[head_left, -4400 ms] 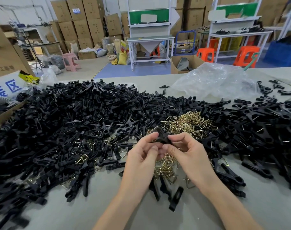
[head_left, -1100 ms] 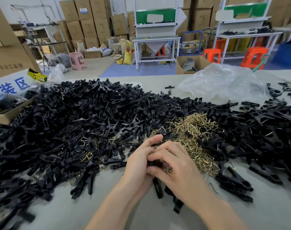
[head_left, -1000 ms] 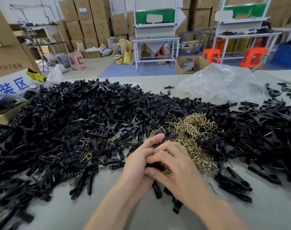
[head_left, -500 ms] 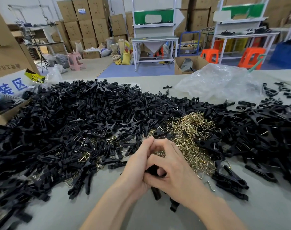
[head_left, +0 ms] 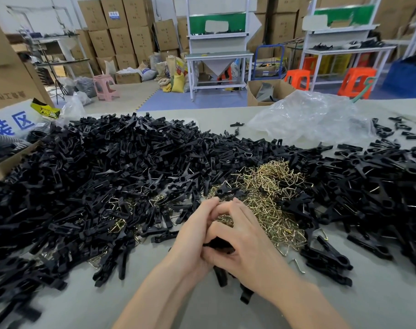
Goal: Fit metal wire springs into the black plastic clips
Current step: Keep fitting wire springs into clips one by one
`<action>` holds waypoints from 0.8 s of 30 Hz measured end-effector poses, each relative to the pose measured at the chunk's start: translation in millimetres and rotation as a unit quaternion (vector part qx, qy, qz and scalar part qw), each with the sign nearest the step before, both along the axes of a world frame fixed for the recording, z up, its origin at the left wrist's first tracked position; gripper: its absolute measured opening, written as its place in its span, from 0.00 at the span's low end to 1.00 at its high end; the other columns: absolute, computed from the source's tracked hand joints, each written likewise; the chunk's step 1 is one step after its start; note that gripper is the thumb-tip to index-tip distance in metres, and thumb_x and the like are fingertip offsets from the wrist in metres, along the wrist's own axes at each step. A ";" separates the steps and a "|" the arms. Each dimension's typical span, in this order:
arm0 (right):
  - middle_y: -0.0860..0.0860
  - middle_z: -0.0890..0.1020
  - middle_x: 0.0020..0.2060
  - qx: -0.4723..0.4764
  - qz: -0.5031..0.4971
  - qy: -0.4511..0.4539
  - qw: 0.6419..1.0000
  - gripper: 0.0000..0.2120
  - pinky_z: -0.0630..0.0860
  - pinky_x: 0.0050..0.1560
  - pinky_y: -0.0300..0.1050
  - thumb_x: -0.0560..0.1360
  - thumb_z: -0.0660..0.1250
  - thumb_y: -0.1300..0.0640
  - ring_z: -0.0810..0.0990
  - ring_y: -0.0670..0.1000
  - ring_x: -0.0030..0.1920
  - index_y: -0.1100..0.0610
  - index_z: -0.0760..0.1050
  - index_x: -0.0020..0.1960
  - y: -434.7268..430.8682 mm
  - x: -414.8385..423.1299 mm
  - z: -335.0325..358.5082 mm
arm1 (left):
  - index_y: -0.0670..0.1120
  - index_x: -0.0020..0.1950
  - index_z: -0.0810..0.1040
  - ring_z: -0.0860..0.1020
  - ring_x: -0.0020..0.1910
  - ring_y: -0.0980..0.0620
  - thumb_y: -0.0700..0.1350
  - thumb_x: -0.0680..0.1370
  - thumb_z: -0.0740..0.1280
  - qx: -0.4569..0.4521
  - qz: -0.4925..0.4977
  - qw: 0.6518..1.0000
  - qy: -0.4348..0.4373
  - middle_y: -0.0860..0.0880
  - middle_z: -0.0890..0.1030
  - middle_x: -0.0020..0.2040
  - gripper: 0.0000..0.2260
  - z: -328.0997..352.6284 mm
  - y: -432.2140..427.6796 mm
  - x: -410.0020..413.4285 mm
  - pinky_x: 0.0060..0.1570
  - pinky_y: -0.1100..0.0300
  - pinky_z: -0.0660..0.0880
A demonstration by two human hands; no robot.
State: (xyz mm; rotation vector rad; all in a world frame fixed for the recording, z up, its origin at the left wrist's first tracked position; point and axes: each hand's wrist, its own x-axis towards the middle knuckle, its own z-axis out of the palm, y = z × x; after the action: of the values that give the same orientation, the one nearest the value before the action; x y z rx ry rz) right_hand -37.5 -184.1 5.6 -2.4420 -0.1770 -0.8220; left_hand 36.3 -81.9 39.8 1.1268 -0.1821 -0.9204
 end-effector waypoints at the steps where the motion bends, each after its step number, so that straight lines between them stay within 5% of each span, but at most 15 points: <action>1: 0.49 0.75 0.54 -0.019 -0.005 -0.011 1.000 0.07 0.60 0.77 0.53 0.75 0.70 0.48 0.72 0.48 0.62 0.47 0.73 0.47 -0.8 0.2 -0.2 | 0.48 0.44 0.87 0.83 0.41 0.49 0.54 0.80 0.66 -0.002 -0.008 1.000 0.003 0.44 0.82 0.40 0.15 1.0 0.7 0.0 0.38 0.56 0.80; 5: 0.50 0.76 0.53 -0.075 -0.016 -0.044 0.996 0.06 0.59 0.78 0.54 0.77 0.70 0.48 0.74 0.51 0.61 0.49 0.74 0.48 -3.7 -1.2 1.0 | 0.48 0.47 0.87 0.84 0.39 0.51 0.56 0.79 0.66 -0.005 -0.031 0.999 0.000 0.46 0.83 0.39 0.15 3.2 2.1 -1.4 0.36 0.58 0.79; 12: 0.51 0.75 0.51 -0.107 -0.014 -0.064 0.992 0.06 0.62 0.77 0.54 0.77 0.69 0.50 0.76 0.53 0.59 0.51 0.75 0.47 -5.1 -0.9 2.9 | 0.52 0.59 0.84 0.84 0.52 0.56 0.61 0.81 0.62 0.017 -0.070 0.994 -0.078 0.52 0.86 0.50 0.18 3.8 7.1 -1.1 0.44 0.61 0.80; 24: 0.50 0.74 0.51 -0.074 -0.009 -0.040 0.996 0.08 0.59 0.78 0.51 0.75 0.70 0.50 0.73 0.53 0.60 0.49 0.70 0.47 -5.7 2.9 -5.5 | 0.48 0.54 0.86 0.84 0.53 0.51 0.59 0.80 0.62 0.032 -0.007 0.992 -0.124 0.47 0.86 0.52 0.18 -5.5 -2.6 -1.3 0.49 0.56 0.78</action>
State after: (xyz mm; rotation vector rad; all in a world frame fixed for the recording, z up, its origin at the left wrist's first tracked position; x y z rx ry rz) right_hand -34.6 -189.8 0.1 -2.5534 -0.2557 -0.9465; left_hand 35.0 -84.5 34.3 1.3001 -0.3663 -0.7999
